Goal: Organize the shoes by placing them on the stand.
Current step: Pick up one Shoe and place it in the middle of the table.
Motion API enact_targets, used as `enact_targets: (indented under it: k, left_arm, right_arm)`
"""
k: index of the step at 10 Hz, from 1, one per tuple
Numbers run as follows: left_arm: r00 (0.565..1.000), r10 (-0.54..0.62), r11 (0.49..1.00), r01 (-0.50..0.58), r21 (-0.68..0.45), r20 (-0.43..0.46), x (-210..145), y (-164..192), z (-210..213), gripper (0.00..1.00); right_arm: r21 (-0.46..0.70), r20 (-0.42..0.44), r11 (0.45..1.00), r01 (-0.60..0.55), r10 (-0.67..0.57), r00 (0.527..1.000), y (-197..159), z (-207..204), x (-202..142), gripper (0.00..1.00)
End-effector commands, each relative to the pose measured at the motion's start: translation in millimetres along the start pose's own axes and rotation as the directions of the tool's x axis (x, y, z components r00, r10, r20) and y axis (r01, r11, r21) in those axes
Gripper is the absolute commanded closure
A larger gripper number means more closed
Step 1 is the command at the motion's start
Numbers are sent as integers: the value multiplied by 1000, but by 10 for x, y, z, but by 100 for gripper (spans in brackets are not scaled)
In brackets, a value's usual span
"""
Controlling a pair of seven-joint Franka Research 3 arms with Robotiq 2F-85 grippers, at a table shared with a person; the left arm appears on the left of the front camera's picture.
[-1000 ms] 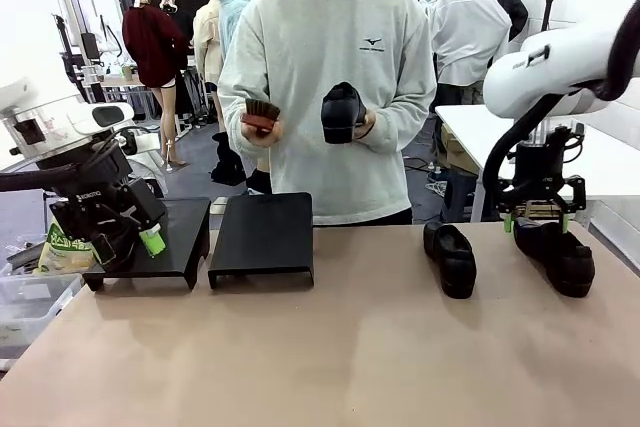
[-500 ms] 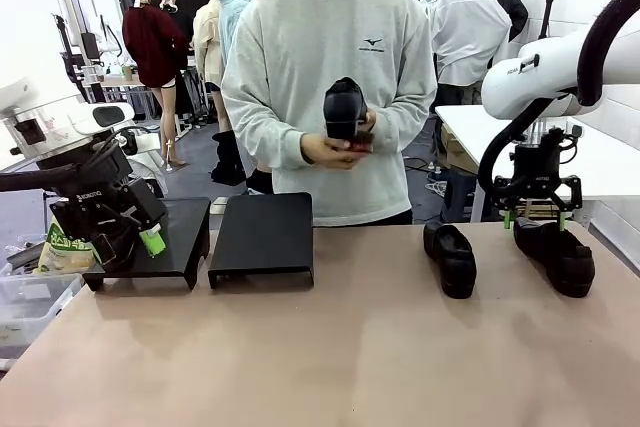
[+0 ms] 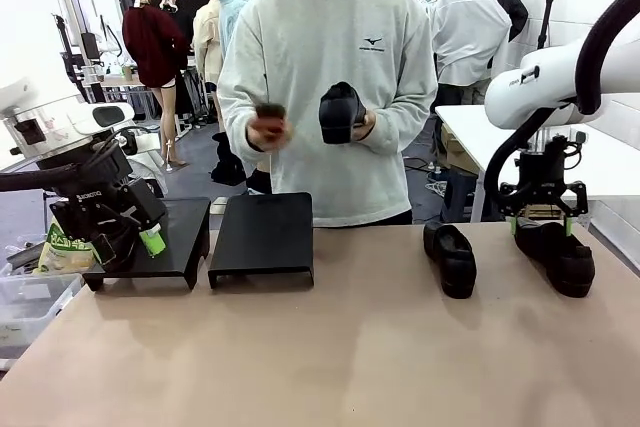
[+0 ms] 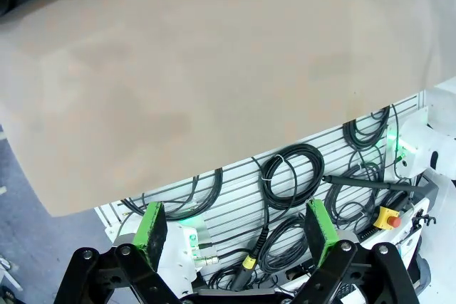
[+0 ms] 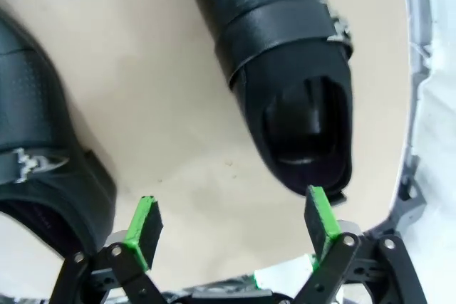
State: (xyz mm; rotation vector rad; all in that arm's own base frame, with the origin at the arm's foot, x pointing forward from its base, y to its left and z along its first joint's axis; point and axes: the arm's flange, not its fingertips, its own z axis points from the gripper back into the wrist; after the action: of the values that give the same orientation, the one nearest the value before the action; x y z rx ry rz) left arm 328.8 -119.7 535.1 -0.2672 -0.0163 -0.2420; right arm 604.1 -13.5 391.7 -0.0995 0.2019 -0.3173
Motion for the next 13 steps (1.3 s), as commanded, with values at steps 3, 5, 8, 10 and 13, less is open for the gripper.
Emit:
enact_targets:
  k: [3,5,8,10,13]
  left_arm:
    - [1000,-21,999,21,-24,12,-19,25,-32,0]
    - [1000,-21,999,21,-24,12,-19,25,-32,0]
    - [1000,-21,999,21,-24,12,-19,25,-32,0]
    - [1000,-21,999,21,-24,12,-19,25,-32,0]
    - [1000,-21,999,21,-24,12,-19,25,-32,0]
  right_arm:
    - [-17,54,994,-104,104,993,-21,-183,152,0]
    - [-47,79,993,-108,112,991,-4,-300,214,0]
    - [-41,113,991,-128,132,985,38,-384,238,0]
    - [-46,132,990,-131,136,982,27,-470,259,21]
    - [-43,118,989,-142,146,982,-7,-551,274,80]
